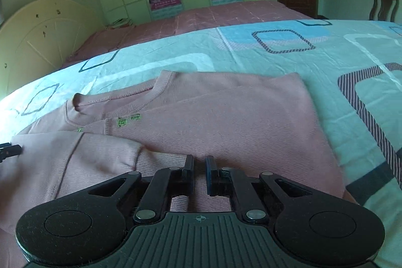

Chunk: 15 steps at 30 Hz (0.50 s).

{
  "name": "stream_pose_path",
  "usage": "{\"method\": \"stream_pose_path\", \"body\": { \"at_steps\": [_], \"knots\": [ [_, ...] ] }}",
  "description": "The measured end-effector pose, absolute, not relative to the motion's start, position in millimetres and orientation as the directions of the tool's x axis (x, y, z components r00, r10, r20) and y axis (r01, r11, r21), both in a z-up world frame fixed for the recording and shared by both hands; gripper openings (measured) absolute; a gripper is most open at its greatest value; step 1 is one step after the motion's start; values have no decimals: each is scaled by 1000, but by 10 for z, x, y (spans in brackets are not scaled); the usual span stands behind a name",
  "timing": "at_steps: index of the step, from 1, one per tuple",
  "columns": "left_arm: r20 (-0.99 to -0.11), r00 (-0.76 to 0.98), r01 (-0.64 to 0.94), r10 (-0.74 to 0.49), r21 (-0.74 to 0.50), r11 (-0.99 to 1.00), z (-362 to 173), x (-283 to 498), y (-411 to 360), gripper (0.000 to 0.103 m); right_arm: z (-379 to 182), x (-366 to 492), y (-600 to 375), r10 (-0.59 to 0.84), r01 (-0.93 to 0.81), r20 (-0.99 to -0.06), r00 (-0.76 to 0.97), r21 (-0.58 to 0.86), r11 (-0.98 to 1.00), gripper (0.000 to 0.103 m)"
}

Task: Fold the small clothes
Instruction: 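Move both open grippers to the ribbed hem of the pink sweatshirt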

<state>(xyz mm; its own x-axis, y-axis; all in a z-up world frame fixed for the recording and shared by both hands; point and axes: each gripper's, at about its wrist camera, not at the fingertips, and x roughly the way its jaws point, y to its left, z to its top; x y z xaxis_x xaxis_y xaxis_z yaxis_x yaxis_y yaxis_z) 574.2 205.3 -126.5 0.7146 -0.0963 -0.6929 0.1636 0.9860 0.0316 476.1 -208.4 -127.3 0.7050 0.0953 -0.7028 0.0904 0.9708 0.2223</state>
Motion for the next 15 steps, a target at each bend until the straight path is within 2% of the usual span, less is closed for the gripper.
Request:
{"method": "stream_pose_path", "body": {
  "at_steps": [3,7,8,9,10,15],
  "knots": [
    [-645,746,183,-166,-40,982,-1074,5588,1999,59,-1130,4719,-1966,125,47,-654,746,239,970,6],
    [-650,724,283,-231,-25,959,-1079,5615,1539,67,-1071,4990,-1424,248,-67,-637,730,295,953,9],
    [-657,716,289,-238,-31,957,-1121,5642,1464,67,-1084,5062,-1283,279,-90,-640,716,312,946,22],
    [-667,704,288,-245,-47,956,-1164,5665,1405,67,-1096,5102,-1187,292,-105,-637,713,314,943,44],
    [-675,695,282,-250,-64,957,-1199,5680,1378,67,-1122,5144,-1075,294,-117,-635,714,306,945,50],
    [-659,717,210,-226,-104,972,-1312,5578,1481,67,-1245,5204,-766,364,-221,-643,674,294,930,51]
  ]
}}
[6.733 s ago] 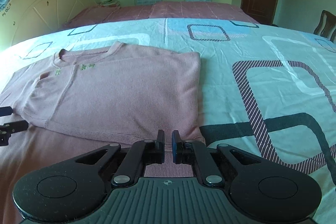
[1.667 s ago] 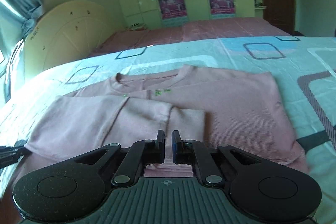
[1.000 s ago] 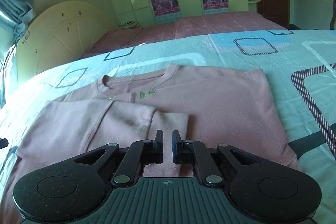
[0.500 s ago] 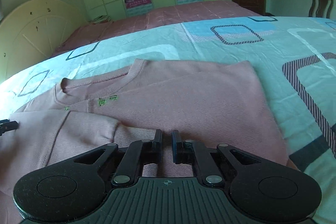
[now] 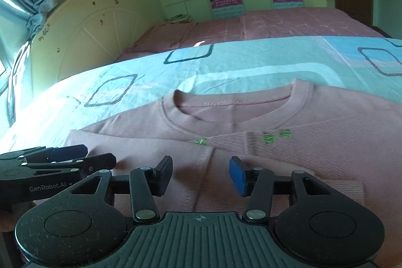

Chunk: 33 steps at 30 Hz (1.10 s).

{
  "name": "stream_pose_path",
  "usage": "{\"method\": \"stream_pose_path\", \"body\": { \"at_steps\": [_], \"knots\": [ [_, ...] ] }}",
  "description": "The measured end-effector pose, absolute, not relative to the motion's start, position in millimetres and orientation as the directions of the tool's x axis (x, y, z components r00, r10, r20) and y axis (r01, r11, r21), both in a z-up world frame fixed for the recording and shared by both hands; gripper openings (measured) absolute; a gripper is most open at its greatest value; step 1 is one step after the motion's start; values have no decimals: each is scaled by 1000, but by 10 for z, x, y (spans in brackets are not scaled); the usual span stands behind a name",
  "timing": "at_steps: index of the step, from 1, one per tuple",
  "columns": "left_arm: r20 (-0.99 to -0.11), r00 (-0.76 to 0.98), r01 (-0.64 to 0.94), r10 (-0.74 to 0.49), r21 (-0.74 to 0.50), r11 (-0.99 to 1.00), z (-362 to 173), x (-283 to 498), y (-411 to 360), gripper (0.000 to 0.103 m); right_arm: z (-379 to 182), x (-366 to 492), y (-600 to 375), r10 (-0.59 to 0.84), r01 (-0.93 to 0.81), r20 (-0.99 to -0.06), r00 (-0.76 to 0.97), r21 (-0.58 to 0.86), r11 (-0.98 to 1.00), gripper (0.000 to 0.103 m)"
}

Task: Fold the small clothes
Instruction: 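Move both open grippers to the ribbed hem of the pink sweatshirt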

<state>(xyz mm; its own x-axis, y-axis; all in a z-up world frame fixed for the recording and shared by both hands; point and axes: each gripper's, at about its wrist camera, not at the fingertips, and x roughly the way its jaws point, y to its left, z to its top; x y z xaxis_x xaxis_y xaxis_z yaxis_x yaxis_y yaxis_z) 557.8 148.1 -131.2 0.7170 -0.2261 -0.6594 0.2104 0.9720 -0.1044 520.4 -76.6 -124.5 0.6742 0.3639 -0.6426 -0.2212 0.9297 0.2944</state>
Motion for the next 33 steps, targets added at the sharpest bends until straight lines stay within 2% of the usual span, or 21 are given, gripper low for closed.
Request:
{"method": "stream_pose_path", "body": {
  "at_steps": [3,6,11,14,16,17,18,20,24,27,33],
  "knots": [
    [-649,731,200,-210,-90,976,-1375,5468,1592,67,-1337,5162,-616,346,-294,-659,668,194,936,51],
    [-642,747,173,-170,-59,983,-1324,5324,1726,67,-1345,5144,-705,293,-259,-674,678,153,954,51],
    [-640,754,155,-149,-47,987,-1350,5158,1848,71,-1312,5043,-755,331,-277,-664,671,190,942,51],
    [-648,747,156,-146,-43,987,-1328,5127,1883,71,-1374,5009,-737,304,-287,-688,659,143,947,51],
    [-653,747,159,-127,-11,987,-1330,5080,1906,74,-1354,4981,-871,305,-267,-683,664,165,950,50],
    [-661,742,155,-113,5,988,-1337,5064,1925,75,-1317,4925,-972,250,-222,-685,684,131,966,51],
    [-663,738,154,-125,-14,988,-1346,5036,1986,76,-1311,4906,-1072,212,-188,-691,691,111,976,50],
    [-661,742,133,-116,-25,991,-1316,4969,2069,75,-1301,4836,-1324,220,-150,-693,687,161,975,50],
    [-639,764,111,-90,-8,994,-1205,4711,2127,73,-1172,4658,-1425,170,-148,-700,693,93,985,48],
    [-654,751,106,-87,-11,994,-1190,4558,2109,73,-1074,4516,-1460,202,-146,-682,703,140,979,48],
    [-679,731,85,-69,-9,996,-1288,4400,2065,73,-1289,4352,-1513,180,-131,-734,655,124,984,48]
  ]
}}
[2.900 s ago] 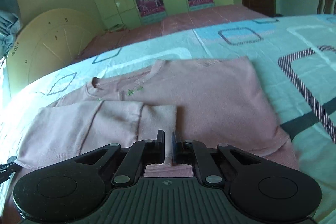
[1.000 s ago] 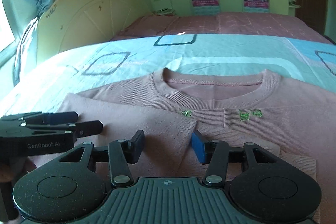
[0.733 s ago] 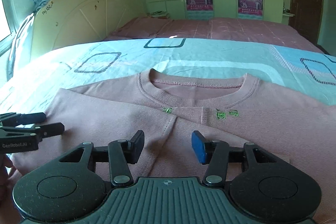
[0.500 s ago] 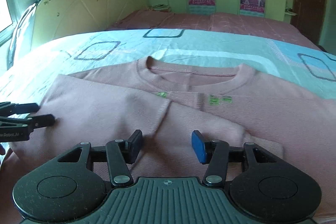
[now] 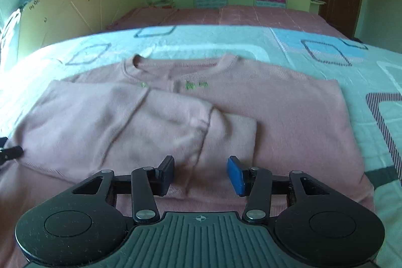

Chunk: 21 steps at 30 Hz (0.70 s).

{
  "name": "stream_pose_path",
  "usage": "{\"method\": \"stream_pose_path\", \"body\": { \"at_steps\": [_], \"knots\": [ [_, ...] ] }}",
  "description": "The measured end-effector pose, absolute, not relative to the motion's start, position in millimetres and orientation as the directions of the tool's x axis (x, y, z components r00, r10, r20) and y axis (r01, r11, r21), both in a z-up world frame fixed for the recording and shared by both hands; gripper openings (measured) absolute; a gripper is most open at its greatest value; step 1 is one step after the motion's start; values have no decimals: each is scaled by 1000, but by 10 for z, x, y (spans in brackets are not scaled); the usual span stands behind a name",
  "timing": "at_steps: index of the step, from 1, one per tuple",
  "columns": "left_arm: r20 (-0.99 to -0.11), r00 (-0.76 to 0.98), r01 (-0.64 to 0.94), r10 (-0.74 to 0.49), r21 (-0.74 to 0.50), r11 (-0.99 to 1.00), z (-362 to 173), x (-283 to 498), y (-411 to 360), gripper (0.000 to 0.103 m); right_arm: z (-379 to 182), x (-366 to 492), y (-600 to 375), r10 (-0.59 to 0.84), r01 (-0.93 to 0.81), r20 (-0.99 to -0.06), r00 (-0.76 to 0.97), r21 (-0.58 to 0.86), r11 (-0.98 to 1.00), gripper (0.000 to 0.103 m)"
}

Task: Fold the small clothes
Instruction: 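Move both open grippers to the ribbed hem of the pink sweatshirt, then close both grippers on the ribbed hem of the sweatshirt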

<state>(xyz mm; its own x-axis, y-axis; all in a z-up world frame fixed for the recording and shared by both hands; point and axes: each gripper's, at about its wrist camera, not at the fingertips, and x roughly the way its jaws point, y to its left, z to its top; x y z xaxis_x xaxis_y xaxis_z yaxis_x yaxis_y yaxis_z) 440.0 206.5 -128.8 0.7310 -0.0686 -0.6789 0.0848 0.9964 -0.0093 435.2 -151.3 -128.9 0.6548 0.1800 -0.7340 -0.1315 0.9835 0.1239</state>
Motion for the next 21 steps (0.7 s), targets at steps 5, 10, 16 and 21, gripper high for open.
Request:
{"method": "stream_pose_path", "body": {
  "at_steps": [5,10,16,21],
  "knots": [
    [-683,729,65,-39,12,998,-1280,4384,2031,75,-1298,4378,-1520,184,-140,-734,653,122,983,48],
    [-693,721,32,3,37,999,-1209,4245,1984,74,-1212,4333,-1561,200,-142,-727,657,141,980,48],
    [-664,744,-16,69,86,996,-1003,3814,1888,92,-942,3853,-1915,271,-158,-658,703,228,961,48],
    [-666,744,-16,42,44,999,-836,3348,1871,90,-857,3423,-2483,298,-89,-649,700,335,938,48]
  ]
}}
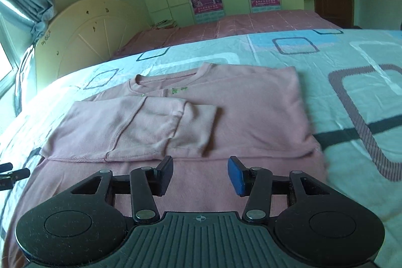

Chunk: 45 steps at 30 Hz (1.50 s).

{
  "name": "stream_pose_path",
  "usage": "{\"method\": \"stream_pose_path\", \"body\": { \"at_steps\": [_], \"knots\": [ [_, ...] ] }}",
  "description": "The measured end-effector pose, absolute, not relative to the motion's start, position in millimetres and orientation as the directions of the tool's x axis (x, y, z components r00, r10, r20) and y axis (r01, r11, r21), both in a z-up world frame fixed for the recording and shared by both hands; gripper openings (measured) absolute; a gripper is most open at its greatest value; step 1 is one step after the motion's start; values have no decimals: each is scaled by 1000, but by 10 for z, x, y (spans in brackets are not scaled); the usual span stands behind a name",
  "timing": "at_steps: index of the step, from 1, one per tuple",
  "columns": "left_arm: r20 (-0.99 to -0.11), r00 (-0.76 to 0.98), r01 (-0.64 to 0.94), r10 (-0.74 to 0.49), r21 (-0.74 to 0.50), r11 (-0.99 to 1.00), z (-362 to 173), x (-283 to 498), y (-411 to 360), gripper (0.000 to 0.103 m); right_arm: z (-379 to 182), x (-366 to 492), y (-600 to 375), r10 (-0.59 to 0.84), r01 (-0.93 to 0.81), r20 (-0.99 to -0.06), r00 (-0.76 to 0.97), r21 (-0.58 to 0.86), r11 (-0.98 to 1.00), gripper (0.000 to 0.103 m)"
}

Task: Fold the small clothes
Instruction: 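Close both grippers on the ribbed hem of the sweatshirt, then lift the hem with both grippers and fold it over toward the collar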

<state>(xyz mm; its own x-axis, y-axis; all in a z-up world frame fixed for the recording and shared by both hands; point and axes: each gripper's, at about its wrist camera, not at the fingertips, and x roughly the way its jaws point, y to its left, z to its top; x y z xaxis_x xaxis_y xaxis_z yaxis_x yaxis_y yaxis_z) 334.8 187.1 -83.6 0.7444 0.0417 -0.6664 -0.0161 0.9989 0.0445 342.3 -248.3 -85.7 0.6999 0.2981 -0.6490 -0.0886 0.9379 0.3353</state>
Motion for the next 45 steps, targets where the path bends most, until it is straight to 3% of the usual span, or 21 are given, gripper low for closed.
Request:
{"method": "stream_pose_path", "body": {
  "at_steps": [4,12,15,20,26,30,35,36,37,38,39,41,45],
  "knots": [
    [-705,709,-4,-36,-54,999,-838,2959,1963,60,-849,3028,-2906,330,-67,-656,679,392,918,48],
    [-757,641,-83,-123,-227,970,-1001,2172,2148,58,-961,2093,-3463,353,-45,-665,658,434,900,48],
    [-750,634,-77,-190,-305,949,-1037,1980,2130,51,-1077,1825,-3734,387,31,-655,649,531,847,48],
    [-733,621,-86,-277,-415,906,-1096,1775,2086,51,-1230,1475,-3994,476,92,-606,637,674,733,48],
    [-667,621,-115,-411,-596,794,-1263,1580,2156,50,-1368,1306,-3986,617,93,-516,594,806,584,48],
    [-611,648,-149,-455,-687,711,-1386,1600,2241,48,-1389,1357,-3832,658,60,-497,566,821,568,48],
    [-592,657,-167,-466,-718,676,-1471,1760,2280,34,-1425,1556,-3786,673,41,-489,554,824,565,48],
    [-598,656,-166,-461,-710,684,-1473,1786,2268,28,-1426,1579,-3778,677,33,-493,547,821,571,47],
    [-607,656,-167,-449,-697,698,-1469,1803,2251,16,-1424,1583,-3767,676,24,-499,542,814,581,47],
    [-627,654,-172,-423,-668,724,-1458,1804,2230,6,-1421,1577,-3753,674,13,-512,532,801,598,22],
    [-625,656,-170,-423,-668,724,-1459,1805,2221,5,-1428,1567,-3727,668,1,-532,521,783,623,7],
    [-611,679,-169,-408,-670,723,-1426,1748,2220,4,-1417,1507,-3718,657,-32,-543,523,758,651,7],
    [-580,721,-153,-379,-667,729,-1318,1624,2206,4,-1320,1386,-3806,681,-85,-447,580,798,596,7]
  ]
}}
